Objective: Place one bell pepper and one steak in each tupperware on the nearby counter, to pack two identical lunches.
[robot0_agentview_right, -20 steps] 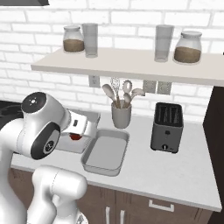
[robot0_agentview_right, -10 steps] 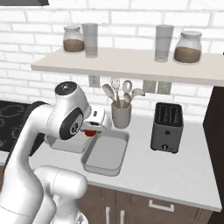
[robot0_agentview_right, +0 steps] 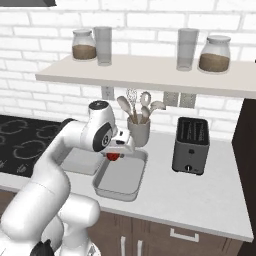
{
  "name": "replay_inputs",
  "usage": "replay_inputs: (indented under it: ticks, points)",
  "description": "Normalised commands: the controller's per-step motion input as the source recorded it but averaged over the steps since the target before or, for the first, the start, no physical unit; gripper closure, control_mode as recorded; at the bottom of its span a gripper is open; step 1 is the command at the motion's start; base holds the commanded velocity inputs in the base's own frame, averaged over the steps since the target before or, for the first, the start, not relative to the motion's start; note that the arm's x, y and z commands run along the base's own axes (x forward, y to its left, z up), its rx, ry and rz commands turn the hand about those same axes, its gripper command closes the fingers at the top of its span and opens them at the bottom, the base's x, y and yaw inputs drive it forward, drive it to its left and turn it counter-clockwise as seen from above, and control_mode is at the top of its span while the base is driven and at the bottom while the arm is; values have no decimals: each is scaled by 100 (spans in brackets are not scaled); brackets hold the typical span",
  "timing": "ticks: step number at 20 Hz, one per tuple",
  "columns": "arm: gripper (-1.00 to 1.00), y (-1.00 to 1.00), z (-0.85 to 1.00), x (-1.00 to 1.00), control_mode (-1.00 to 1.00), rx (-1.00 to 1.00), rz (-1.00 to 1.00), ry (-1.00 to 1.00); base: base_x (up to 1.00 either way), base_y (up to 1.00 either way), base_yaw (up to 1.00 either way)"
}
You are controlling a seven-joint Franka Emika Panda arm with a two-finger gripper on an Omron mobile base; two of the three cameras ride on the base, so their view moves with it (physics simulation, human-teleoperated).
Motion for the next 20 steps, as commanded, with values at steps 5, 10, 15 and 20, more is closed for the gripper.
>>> replay_inputs:
  ticks: [5,10,15,20]
  points:
    - [100,-8,-59,70,-100,0,6,-6,0,0,0]
    - [100,-9,-42,39,-100,0,3,0,0,0,0]
    - [100,-13,-34,10,-100,0,5,9,0,0,0]
    - [100,-1,-24,-1,-100,0,0,12,0,0,0]
